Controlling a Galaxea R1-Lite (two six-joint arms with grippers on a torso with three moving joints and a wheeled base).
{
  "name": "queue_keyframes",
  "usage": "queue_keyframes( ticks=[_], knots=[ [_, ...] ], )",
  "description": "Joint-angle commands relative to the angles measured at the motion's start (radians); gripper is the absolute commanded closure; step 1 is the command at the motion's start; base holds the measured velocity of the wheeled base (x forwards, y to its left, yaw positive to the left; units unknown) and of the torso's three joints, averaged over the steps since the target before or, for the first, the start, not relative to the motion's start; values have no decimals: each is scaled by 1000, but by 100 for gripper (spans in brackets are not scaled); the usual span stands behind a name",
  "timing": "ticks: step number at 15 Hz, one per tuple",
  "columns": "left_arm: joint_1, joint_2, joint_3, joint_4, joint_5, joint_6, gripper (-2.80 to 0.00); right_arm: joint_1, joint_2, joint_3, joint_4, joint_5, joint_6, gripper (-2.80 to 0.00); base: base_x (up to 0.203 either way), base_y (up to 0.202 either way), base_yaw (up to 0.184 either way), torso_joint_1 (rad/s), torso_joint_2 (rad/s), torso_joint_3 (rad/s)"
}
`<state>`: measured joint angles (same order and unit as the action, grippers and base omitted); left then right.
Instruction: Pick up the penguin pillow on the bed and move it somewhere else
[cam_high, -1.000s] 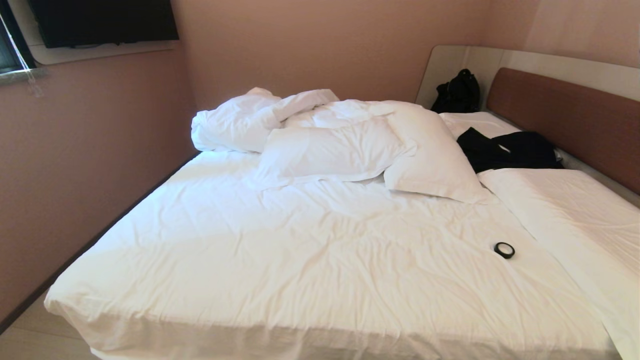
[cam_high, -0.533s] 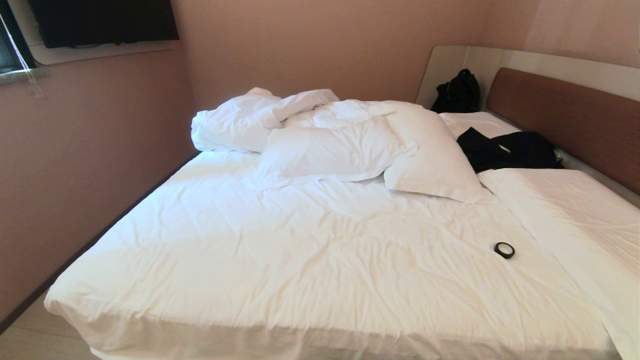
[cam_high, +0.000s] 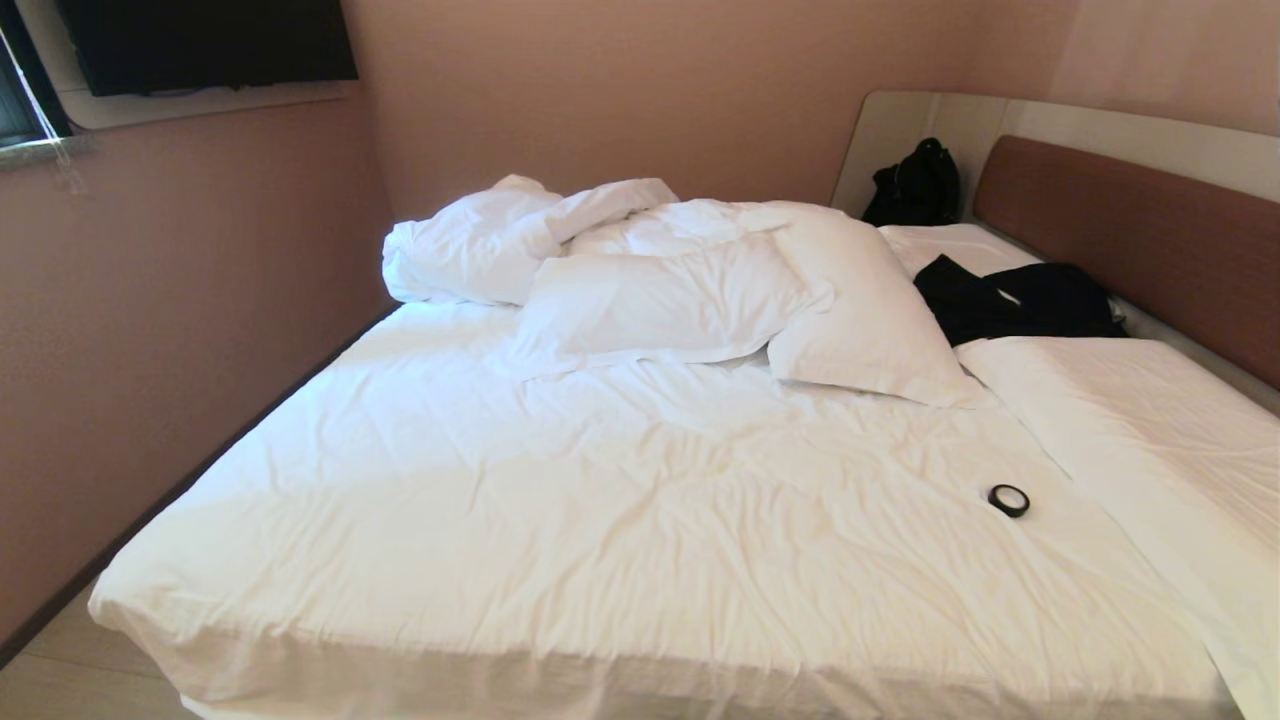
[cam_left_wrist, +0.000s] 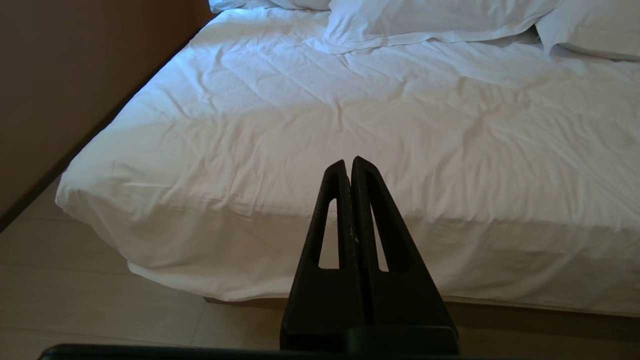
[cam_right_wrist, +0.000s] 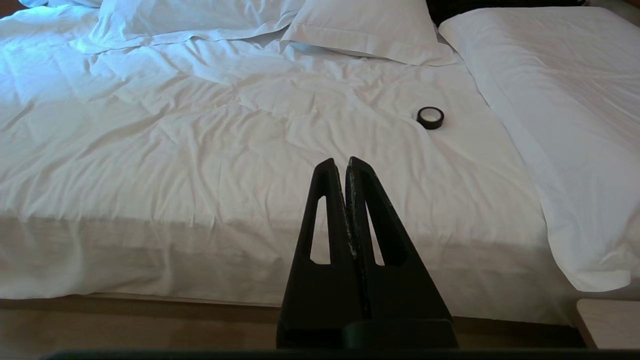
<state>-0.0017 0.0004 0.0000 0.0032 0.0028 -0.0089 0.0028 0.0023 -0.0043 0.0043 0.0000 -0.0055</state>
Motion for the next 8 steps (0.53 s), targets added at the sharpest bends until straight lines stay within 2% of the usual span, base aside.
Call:
queue_keyframes(
  ticks=[1,8],
  knots=[
    [0,0,2,0,0,0,0,0,-1,0,0,0,-1,0,0,0,0,0,0,0],
    [0,0,2,0,0,0,0,0,-1,-2,2,2,-3,0,0,0,0,0,0,0]
  ],
)
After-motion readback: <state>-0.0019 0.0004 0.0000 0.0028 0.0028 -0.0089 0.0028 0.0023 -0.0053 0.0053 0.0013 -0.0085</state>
